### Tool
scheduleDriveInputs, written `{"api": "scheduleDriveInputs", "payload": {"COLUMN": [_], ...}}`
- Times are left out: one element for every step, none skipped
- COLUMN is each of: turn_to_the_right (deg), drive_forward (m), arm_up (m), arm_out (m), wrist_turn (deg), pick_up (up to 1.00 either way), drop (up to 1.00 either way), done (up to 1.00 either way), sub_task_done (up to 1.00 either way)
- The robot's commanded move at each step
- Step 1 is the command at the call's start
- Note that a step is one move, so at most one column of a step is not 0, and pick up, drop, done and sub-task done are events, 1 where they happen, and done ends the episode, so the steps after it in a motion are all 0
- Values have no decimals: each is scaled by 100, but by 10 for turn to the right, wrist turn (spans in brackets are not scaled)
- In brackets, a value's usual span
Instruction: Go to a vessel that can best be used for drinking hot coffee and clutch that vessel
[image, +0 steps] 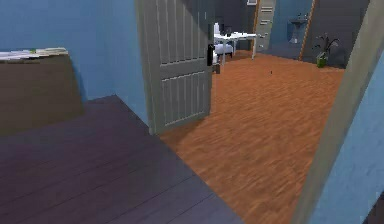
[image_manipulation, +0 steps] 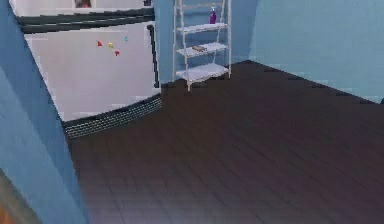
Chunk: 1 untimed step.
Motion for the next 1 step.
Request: {"api": "scheduleDriveInputs", "payload": {"turn_to_the_right": [0], "drive_forward": [75], "arm_up": [0], "arm_out": [0], "wrist_turn": [0], "pick_up": [0], "drop": [0], "done": [0], "sub_task_done": [0]}}
